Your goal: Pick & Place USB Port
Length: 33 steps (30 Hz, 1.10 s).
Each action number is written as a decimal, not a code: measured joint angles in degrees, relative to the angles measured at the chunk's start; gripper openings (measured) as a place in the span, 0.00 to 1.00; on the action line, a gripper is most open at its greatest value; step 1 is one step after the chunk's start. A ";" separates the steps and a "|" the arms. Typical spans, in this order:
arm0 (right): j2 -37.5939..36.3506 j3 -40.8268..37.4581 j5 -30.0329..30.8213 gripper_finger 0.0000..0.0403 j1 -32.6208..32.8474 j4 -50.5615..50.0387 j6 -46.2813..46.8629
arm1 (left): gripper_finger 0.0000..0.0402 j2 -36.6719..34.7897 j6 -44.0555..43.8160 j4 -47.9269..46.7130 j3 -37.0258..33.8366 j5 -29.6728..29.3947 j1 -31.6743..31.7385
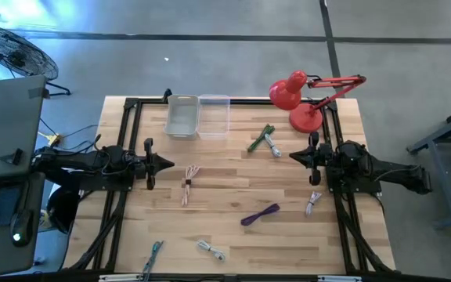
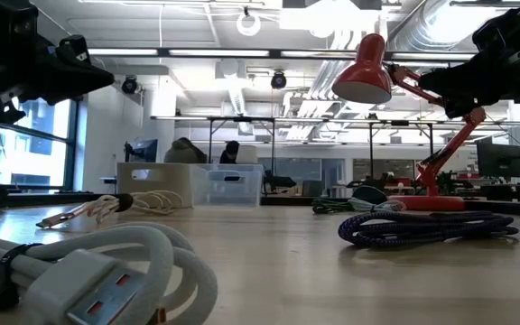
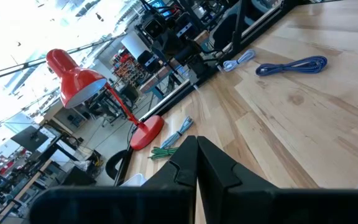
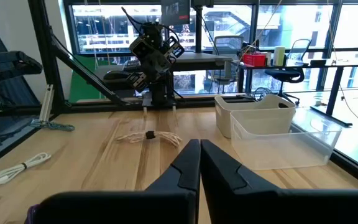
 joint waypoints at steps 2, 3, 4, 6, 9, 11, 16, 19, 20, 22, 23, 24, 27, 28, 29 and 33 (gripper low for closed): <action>0.00 0.00 -0.02 0.01 0.01 0.01 0.00 | 0.00 0.00 0.00 0.00 0.00 0.02 0.00; 0.02 -0.01 -0.02 0.01 0.00 0.01 0.00 | 0.00 0.00 0.00 -0.02 0.00 0.00 -0.01; 0.00 0.00 -0.01 0.01 0.01 0.01 0.00 | 0.00 0.00 0.00 0.00 0.00 0.01 0.00; 0.02 -0.02 -0.02 0.01 0.01 -0.01 0.00 | 0.00 0.00 0.00 0.00 0.00 0.00 0.00; 0.01 -0.02 0.00 0.01 0.00 0.01 0.00 | 0.00 0.00 -0.07 -0.02 0.00 0.00 -0.02; 0.01 -0.02 -0.02 0.01 0.01 0.00 0.00 | 0.00 0.00 -0.49 -0.02 0.00 0.02 0.00; 0.00 0.00 0.00 0.01 0.01 0.01 -0.67 | 0.00 0.00 -0.52 -0.02 0.00 0.02 0.00; 0.02 -0.02 0.00 0.01 0.01 0.01 -0.83 | 0.00 0.00 -0.55 -0.01 0.00 0.02 -0.01; 0.00 -0.02 -0.02 0.01 0.01 0.01 -0.31 | 0.00 0.00 -0.54 0.06 0.00 -0.01 -0.01; 0.01 -0.01 -0.02 0.01 0.00 0.01 1.11 | 0.00 0.00 -0.55 0.52 -0.02 -0.55 0.00; 0.00 0.00 0.00 0.01 -0.01 0.01 1.66 | 0.00 0.00 -0.55 0.68 -0.02 -0.82 -0.02; 0.00 -0.02 -0.01 0.01 0.01 0.01 2.07 | 0.00 0.00 -0.55 0.77 -0.02 -0.87 -0.02; 0.02 -0.02 -0.02 0.01 0.00 0.04 2.63 | 0.00 0.00 -0.57 0.85 -0.02 -0.87 0.00; 0.01 0.00 0.00 0.01 0.01 0.12 2.51 | 0.00 0.00 -0.57 0.86 -0.02 -0.89 0.00; 0.00 -0.02 -0.02 0.01 0.01 0.17 2.34 | 0.00 0.00 -0.57 0.86 -0.02 -0.83 0.00; 0.01 -0.01 -0.02 0.01 0.01 0.66 2.31 | 0.00 0.00 -0.58 0.88 -0.02 -0.28 0.00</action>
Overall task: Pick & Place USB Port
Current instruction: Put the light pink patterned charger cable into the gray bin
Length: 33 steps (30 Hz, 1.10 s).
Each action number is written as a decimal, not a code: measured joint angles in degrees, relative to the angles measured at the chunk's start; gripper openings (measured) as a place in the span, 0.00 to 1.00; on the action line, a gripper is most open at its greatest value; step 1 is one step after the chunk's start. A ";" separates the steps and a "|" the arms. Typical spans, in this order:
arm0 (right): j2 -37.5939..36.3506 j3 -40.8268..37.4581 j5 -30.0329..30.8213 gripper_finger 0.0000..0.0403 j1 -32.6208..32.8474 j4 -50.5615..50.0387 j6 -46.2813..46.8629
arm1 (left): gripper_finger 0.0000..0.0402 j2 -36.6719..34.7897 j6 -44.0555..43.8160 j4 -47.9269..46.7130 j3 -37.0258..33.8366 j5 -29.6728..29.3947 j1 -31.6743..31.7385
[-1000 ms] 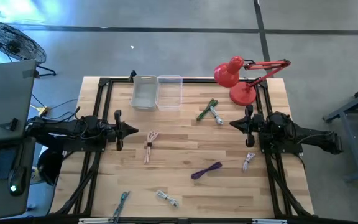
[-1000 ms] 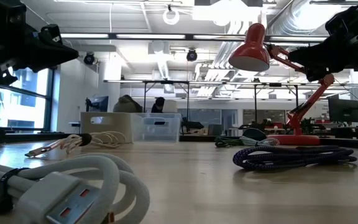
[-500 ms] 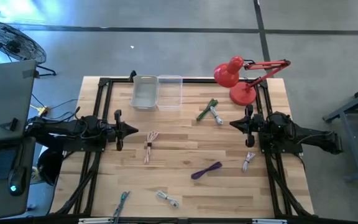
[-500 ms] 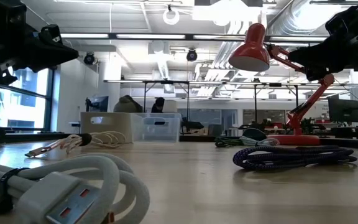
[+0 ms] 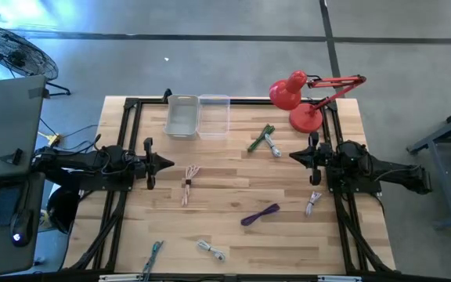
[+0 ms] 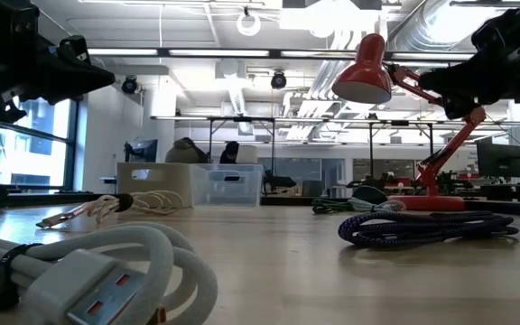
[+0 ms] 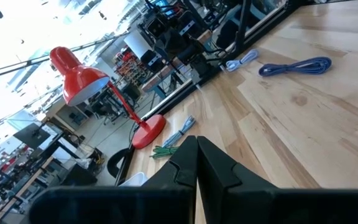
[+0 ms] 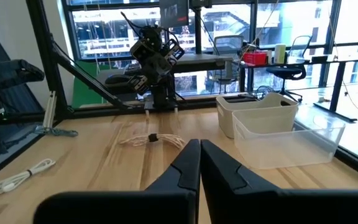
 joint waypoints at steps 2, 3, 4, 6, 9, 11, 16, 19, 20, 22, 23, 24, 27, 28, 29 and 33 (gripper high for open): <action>0.00 -0.02 -0.07 0.01 0.00 0.29 0.81 | 0.00 0.00 -0.01 0.00 0.00 0.01 0.00; 0.00 -0.02 -0.32 0.01 0.00 0.29 1.65 | 0.00 0.00 -0.01 -0.03 0.00 0.02 0.00; 0.00 -0.01 -0.74 0.01 0.00 0.29 2.51 | 0.00 0.00 -0.01 -0.05 0.00 0.04 0.00; -0.01 -0.02 -1.32 0.01 0.02 0.27 3.53 | 0.00 0.00 -0.06 -0.20 0.00 -0.30 -0.02; -0.01 -0.02 1.18 0.01 0.02 0.32 1.98 | 0.00 0.00 -2.62 -0.07 0.00 -3.73 0.00; 0.00 -0.02 3.60 0.03 0.00 -0.02 1.67 | 0.01 0.00 -3.91 -0.08 0.02 -5.08 0.01; 0.01 -0.02 4.67 0.13 0.02 -1.52 1.69 | 0.10 0.00 -5.99 -0.30 0.04 -5.79 0.00; 0.01 0.06 4.76 0.23 0.02 -1.58 1.14 | 0.18 0.00 -7.39 -0.33 0.07 -6.56 0.00; 0.01 0.17 4.78 0.27 0.02 -1.68 0.74 | 0.20 0.00 -7.52 -0.33 0.07 -6.98 0.00; 0.03 0.87 4.39 0.34 0.06 -2.21 0.00 | 0.25 0.00 -7.55 -0.33 0.07 -7.68 0.00; 0.05 1.36 4.13 0.37 0.20 -2.17 -0.97 | 0.27 0.00 -7.53 -0.33 0.07 -7.86 0.00; 0.18 1.89 4.02 0.39 0.45 -1.98 -2.19 | 0.28 0.00 -7.54 -0.33 0.07 -8.05 0.00; 1.46 3.61 3.97 0.44 1.76 -2.11 -6.26 | 0.33 0.00 -7.65 -0.37 0.07 -8.11 0.00; 2.18 4.45 4.15 0.45 2.28 -2.13 -7.58 | 0.34 0.00 -8.06 -0.39 0.09 -8.11 0.00; 2.95 5.32 4.54 0.46 2.79 -2.04 -8.41 | 0.35 0.00 -8.82 -0.39 0.09 -8.15 0.00; 7.83 8.67 7.98 0.46 5.23 -1.95 -7.23 | 0.37 0.00 -15.56 -0.46 0.09 -8.20 0.00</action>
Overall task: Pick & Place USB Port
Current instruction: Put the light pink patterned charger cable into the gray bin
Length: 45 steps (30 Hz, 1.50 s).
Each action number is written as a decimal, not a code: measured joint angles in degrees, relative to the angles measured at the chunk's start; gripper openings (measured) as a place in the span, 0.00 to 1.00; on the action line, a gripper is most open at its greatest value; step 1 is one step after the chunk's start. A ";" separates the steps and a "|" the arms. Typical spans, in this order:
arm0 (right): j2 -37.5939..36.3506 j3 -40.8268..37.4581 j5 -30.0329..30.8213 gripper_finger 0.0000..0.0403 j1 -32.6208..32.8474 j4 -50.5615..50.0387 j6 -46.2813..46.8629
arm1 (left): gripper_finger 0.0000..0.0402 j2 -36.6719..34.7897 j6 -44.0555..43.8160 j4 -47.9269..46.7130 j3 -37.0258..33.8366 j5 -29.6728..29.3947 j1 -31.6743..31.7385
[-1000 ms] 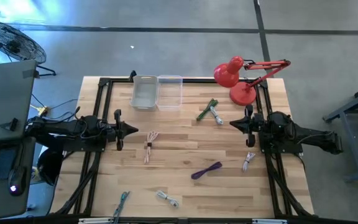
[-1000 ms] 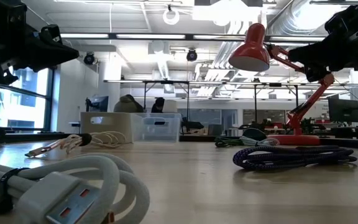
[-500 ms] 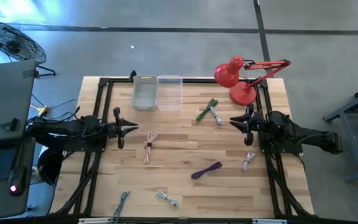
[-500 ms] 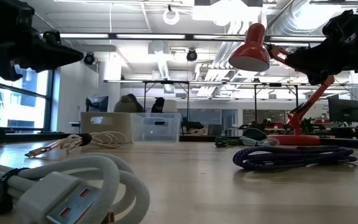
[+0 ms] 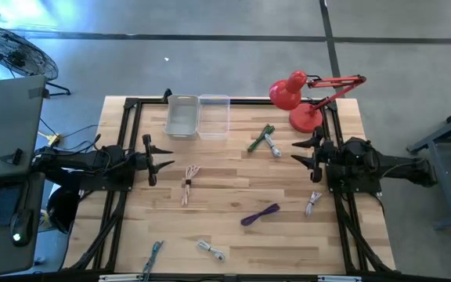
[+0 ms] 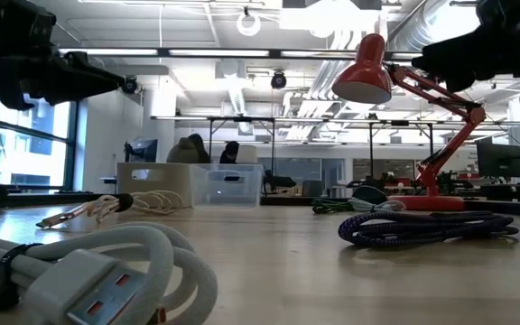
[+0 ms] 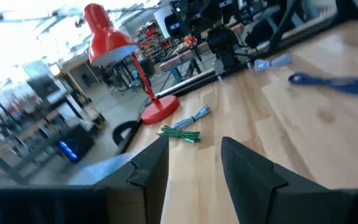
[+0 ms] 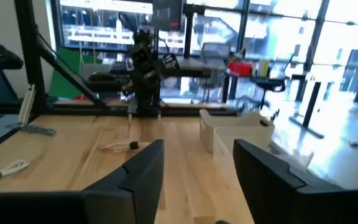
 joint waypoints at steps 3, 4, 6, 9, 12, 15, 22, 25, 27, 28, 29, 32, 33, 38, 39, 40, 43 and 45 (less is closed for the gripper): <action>5.51 3.32 1.99 0.46 2.28 -0.01 -0.08 | 0.38 0.00 -5.26 -0.03 0.00 0.19 0.00; 7.81 4.76 2.46 0.46 3.03 -0.01 -0.28 | 0.38 0.00 -6.35 -0.07 0.00 0.48 0.00; 12.44 8.13 3.25 0.46 4.53 -0.25 -1.15 | 0.38 0.00 -8.04 -0.16 0.00 1.22 0.00; 19.95 15.22 5.54 0.46 6.59 -3.41 -2.85 | 0.38 0.00 -9.57 -0.28 0.00 1.78 0.00; 27.27 22.98 9.75 0.46 8.13 -11.22 -2.98 | 0.38 0.01 -10.38 -0.40 0.00 2.39 0.00; 33.96 28.91 13.34 0.46 9.31 -18.01 -3.03 | 0.38 0.41 -11.45 -0.52 0.00 3.54 0.00; 45.89 34.86 13.18 0.46 11.55 -19.31 -4.79 | 0.38 4.41 -12.82 -0.61 0.00 4.04 -0.01; 49.50 36.26 11.23 0.46 12.48 -19.22 -7.58 | 0.38 6.42 -12.80 -0.66 0.00 5.40 0.00; 51.57 36.96 10.68 0.46 13.04 -18.82 -8.59 | 0.38 7.68 -11.29 -0.76 -0.02 6.78 0.00; 52.45 37.18 10.71 0.46 13.29 -18.43 -8.87 | 0.38 8.35 -10.33 -0.76 -0.02 7.54 0.00; 53.19 37.31 10.71 0.46 13.50 -17.82 -9.18 | 0.38 9.04 -9.44 -0.83 -0.02 8.52 0.00; 54.67 37.39 10.70 0.46 13.68 -15.23 -11.40 | 0.38 10.95 -8.44 -1.03 -0.05 11.65 -0.01; 54.99 37.41 10.73 0.46 13.68 -14.70 -12.32 | 0.38 11.65 -8.51 -1.59 0.17 12.49 0.00; 55.28 37.41 11.88 0.46 13.05 -13.98 -13.46 | 0.38 17.23 -9.91 -10.11 4.49 13.73 -0.02; 55.28 37.41 11.81 0.46 12.82 -14.01 -13.33 | 0.38 18.75 -9.41 -11.52 5.92 13.81 -0.02; 55.28 37.41 11.82 0.46 12.70 -14.02 -13.28 | 0.38 20.35 -8.33 -12.69 7.36 13.87 -0.02; 55.28 37.41 11.82 0.46 12.37 -13.96 -13.22 | 0.38 25.98 -3.32 -15.90 12.25 14.10 -0.02; 55.28 37.41 11.80 0.46 12.09 -13.23 -13.15 | 0.38 29.82 0.19 -17.61 16.16 14.30 -0.02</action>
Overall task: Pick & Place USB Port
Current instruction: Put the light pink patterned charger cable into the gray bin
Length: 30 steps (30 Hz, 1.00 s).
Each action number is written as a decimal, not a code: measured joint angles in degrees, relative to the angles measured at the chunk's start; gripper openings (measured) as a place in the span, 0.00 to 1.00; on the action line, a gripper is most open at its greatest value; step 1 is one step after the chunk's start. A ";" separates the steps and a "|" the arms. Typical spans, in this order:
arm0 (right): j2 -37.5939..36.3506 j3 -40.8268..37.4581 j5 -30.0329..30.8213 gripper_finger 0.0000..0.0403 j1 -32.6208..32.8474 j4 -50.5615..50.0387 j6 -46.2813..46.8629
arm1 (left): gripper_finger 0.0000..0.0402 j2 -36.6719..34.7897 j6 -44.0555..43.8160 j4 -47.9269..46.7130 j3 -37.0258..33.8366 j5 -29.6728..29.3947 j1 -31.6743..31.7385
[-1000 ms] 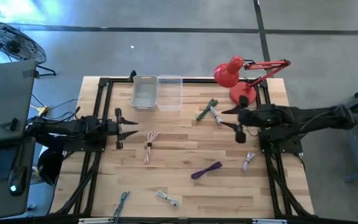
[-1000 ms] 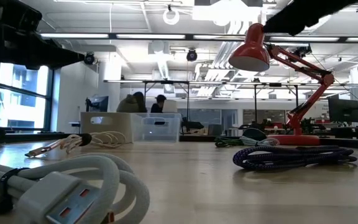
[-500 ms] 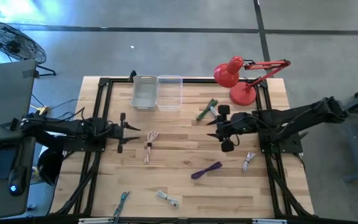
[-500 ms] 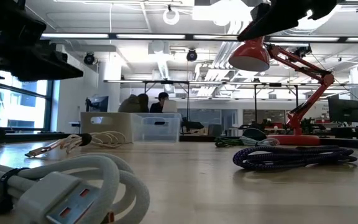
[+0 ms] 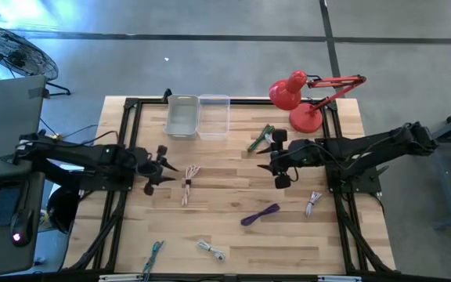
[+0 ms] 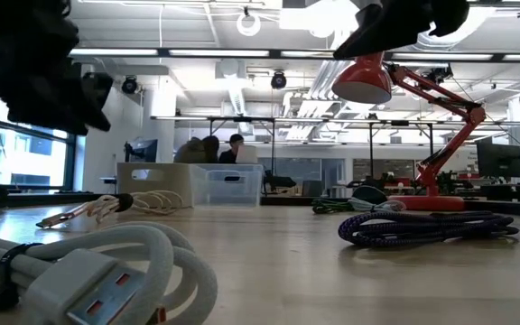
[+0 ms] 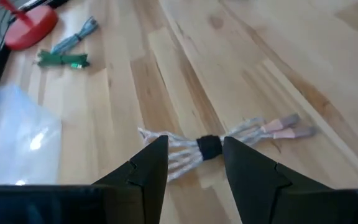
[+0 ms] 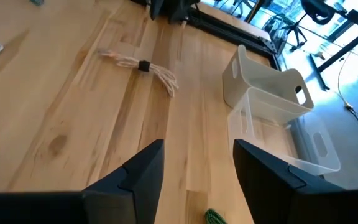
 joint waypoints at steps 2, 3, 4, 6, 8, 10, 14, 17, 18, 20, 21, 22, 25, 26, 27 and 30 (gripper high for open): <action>0.00 0.00 -0.01 0.46 -0.01 0.43 0.28 | 0.38 3.88 3.19 -2.72 4.17 0.06 0.00; 0.00 0.00 -0.04 0.46 -0.01 0.77 0.65 | 0.38 5.94 4.82 -4.81 6.39 0.02 0.00; 0.00 0.00 -0.17 0.46 -0.01 0.99 0.96 | 0.38 8.01 6.82 -6.79 8.25 -0.12 0.00; -0.02 0.00 -0.43 0.46 -0.01 0.90 1.04 | 0.38 12.35 11.32 -10.03 11.58 -0.30 0.00; -0.02 0.00 -0.44 0.46 -0.01 0.91 1.08 | 0.38 16.55 15.60 -12.04 14.55 -0.30 0.00; -0.02 0.00 -0.44 0.46 -0.01 0.91 1.12 | 0.38 20.87 18.77 -14.44 17.48 -0.32 0.00; -0.02 0.00 -0.44 0.46 -0.01 1.31 1.54 | 0.38 29.16 20.13 -20.52 23.66 -0.73 0.00; -0.02 0.00 -0.59 0.46 -0.01 2.66 1.54 | 0.38 34.46 21.35 -26.71 28.23 -1.59 -0.01; -0.02 0.00 -0.91 0.46 -0.01 3.11 1.54 | 0.38 36.04 21.61 -28.51 29.39 -2.04 -0.08; -0.02 0.00 -1.94 0.46 -0.01 3.67 1.54 | 0.38 38.62 22.70 -31.05 30.87 -3.08 -0.11; -0.02 -0.02 -2.20 0.46 -0.01 4.07 1.57 | 0.38 39.60 23.79 -32.33 31.12 -3.27 -0.11; -0.03 -0.01 -2.31 0.46 -0.01 4.16 1.57 | 0.38 40.50 25.15 -33.14 31.19 -3.27 -0.11; -0.04 0.00 -2.38 0.46 0.02 4.18 1.57 | 0.38 42.47 28.61 -33.15 31.19 -2.50 -0.11; -0.04 -0.02 -2.38 0.46 0.02 4.24 1.57 | 0.38 42.82 29.25 -32.97 31.21 -2.10 -0.13; -0.04 -0.02 -2.38 0.46 0.02 4.34 1.57 | 0.38 43.16 29.72 -32.55 31.21 -1.73 -0.22; -0.04 -0.01 -2.43 0.46 0.02 4.83 1.57 | 0.38 43.36 30.43 -31.67 31.21 -1.87 -1.57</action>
